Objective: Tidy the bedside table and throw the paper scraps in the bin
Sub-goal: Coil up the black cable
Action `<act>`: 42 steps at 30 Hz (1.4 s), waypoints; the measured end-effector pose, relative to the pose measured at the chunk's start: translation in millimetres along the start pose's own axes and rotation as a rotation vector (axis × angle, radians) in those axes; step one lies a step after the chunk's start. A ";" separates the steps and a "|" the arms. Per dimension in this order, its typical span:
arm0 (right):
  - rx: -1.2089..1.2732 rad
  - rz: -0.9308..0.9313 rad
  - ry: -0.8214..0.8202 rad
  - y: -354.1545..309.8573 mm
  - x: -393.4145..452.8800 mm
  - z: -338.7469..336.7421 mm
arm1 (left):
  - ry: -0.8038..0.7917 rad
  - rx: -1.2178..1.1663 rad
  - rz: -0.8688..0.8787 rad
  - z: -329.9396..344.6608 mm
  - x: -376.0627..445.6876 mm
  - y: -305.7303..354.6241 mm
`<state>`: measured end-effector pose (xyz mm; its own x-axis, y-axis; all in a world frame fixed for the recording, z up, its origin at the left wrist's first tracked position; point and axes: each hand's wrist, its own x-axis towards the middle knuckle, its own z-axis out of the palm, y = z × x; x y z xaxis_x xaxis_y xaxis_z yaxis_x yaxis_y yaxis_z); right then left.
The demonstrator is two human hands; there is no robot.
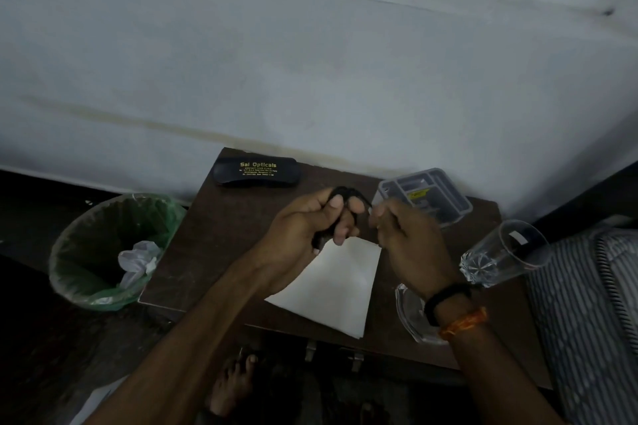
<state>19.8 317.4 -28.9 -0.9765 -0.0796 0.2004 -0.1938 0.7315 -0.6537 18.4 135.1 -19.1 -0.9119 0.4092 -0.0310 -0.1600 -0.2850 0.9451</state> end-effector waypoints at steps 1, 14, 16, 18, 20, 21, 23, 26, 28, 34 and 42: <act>-0.035 0.032 -0.081 1.2 -2.3 3.4 | 0.028 -0.048 -0.014 -0.7 1.1 -1.7; -0.206 -0.211 -0.257 -31.0 -18.6 11.6 | 0.183 0.069 -0.042 -9.7 13.2 -8.0; -0.150 -0.238 -0.218 -31.9 -16.2 5.1 | 0.162 0.043 -0.062 -9.6 12.1 -8.2; -0.062 -0.229 -0.209 -30.9 -13.6 -2.4 | 0.135 0.063 -0.076 -10.6 10.7 -9.3; 0.020 -0.221 -0.206 -30.9 -12.2 -8.8 | 0.117 0.115 -0.097 -11.2 9.0 -10.4; 0.041 -0.233 -0.201 -31.1 -11.9 -10.3 | 0.114 0.144 -0.116 -10.4 7.6 -9.5; 0.005 -0.283 -0.209 -32.2 -12.5 -9.6 | 0.113 0.192 -0.155 -9.8 5.4 -9.4; -0.064 -0.339 -0.290 -29.2 -14.2 -7.0 | 0.086 0.265 -0.177 -10.1 4.1 -10.0; -0.078 -0.345 -0.352 -28.1 -14.4 -8.4 | 0.066 0.310 -0.188 -8.7 3.9 -9.6; -0.136 -0.407 -0.148 -21.3 -2.3 -19.5 | -0.020 0.366 -0.139 -4.8 -0.2 -5.5; -0.158 -0.402 0.058 -12.0 -0.9 -16.5 | -0.095 0.194 -0.185 -5.0 1.4 -1.9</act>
<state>24.6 319.8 -9.2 -0.8184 -0.3449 0.4597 -0.5366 0.7449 -0.3965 15.5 131.9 -22.5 -0.8330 0.5208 -0.1868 -0.2370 -0.0307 0.9710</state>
